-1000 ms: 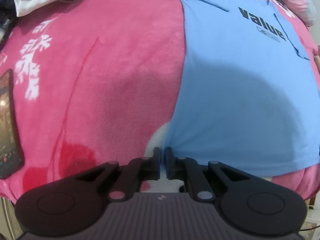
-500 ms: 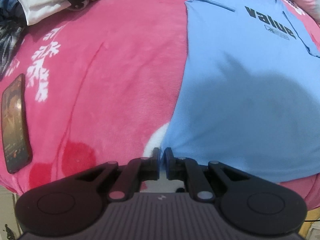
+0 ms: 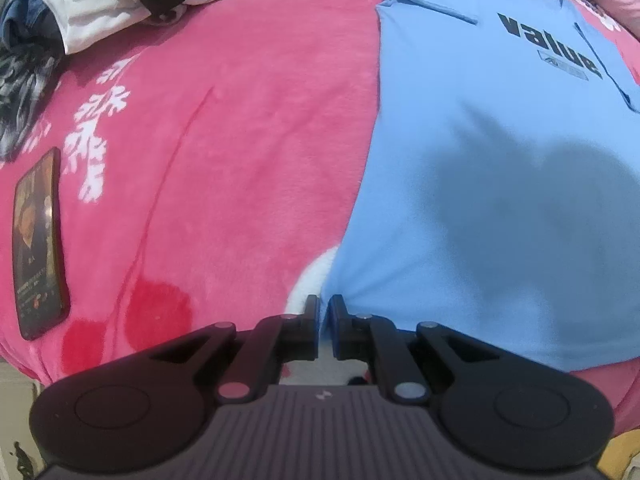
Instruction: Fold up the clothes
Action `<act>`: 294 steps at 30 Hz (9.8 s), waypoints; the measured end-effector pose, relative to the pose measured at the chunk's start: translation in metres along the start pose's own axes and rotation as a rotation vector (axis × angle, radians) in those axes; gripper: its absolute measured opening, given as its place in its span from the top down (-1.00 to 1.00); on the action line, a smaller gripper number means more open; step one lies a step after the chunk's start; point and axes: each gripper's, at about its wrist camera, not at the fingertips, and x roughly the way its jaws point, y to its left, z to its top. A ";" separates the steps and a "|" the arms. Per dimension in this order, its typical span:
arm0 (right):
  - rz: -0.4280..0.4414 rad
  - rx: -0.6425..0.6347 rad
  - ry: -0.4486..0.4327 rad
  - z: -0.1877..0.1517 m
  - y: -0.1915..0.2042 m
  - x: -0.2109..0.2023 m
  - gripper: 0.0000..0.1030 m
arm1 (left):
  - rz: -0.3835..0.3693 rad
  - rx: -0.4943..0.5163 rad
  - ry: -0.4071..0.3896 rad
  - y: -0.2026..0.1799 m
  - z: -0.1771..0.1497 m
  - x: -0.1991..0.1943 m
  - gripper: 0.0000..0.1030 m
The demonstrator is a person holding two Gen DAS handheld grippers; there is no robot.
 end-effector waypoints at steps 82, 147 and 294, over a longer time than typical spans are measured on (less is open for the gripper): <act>-0.318 0.631 -0.067 0.103 0.212 -0.046 -0.97 | -0.298 0.152 -0.102 0.001 0.025 -0.068 -0.88; -0.168 0.558 -0.157 0.112 0.239 -0.065 -0.97 | -0.319 0.142 -0.341 0.009 0.024 -0.080 -0.99; 0.137 1.111 0.005 -0.088 0.018 -0.027 0.90 | -0.263 0.233 -0.096 -0.010 0.001 -0.024 0.88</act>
